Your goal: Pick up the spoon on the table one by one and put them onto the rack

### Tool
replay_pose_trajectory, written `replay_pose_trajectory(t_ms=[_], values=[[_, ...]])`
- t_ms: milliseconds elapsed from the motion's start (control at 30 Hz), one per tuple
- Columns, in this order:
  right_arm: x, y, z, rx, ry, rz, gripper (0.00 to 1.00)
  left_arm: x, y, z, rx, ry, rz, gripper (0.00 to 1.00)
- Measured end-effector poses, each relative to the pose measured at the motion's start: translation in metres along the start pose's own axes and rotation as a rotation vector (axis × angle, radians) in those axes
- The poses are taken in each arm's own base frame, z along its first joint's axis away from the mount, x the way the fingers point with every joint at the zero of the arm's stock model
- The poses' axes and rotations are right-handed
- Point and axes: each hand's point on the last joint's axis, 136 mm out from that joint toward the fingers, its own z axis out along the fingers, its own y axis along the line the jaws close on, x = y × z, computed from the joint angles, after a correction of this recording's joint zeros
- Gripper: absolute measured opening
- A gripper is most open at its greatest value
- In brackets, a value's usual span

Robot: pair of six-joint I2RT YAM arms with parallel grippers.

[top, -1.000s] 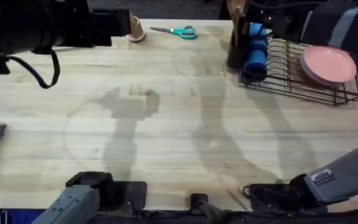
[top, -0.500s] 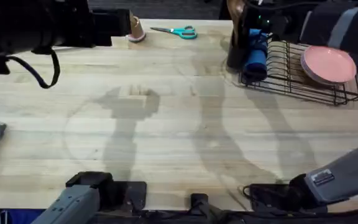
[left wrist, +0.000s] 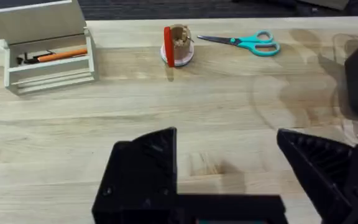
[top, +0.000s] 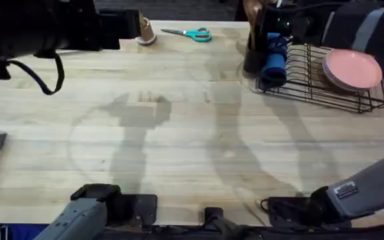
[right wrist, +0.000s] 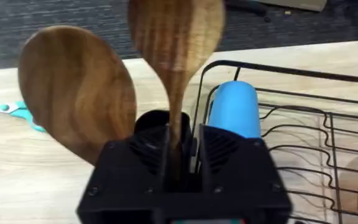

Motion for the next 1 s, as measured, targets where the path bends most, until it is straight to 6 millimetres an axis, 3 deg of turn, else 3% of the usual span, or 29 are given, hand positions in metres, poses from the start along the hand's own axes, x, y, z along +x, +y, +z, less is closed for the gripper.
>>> replay_pose_trajectory(t_ms=[400,667,700,733,1000], values=[[-0.001,-0.002,-0.011,0.003,0.020,-0.054,0.604,0.000,0.000,0.000,0.000,0.000,0.000,0.992],[-0.013,-0.008,-0.044,0.005,0.033,-0.063,0.710,0.000,0.000,0.000,0.000,0.000,0.000,0.993],[-0.012,-0.009,-0.048,0.006,0.040,-0.066,0.734,0.000,0.000,0.000,0.000,0.000,0.000,0.993],[-0.008,-0.013,-0.063,0.012,0.079,-0.078,0.822,0.000,0.000,0.000,0.000,0.000,0.000,0.993],[-0.011,-0.022,-0.102,0.016,0.107,-0.084,0.994,0.000,0.000,0.000,0.000,0.000,0.000,0.993]])
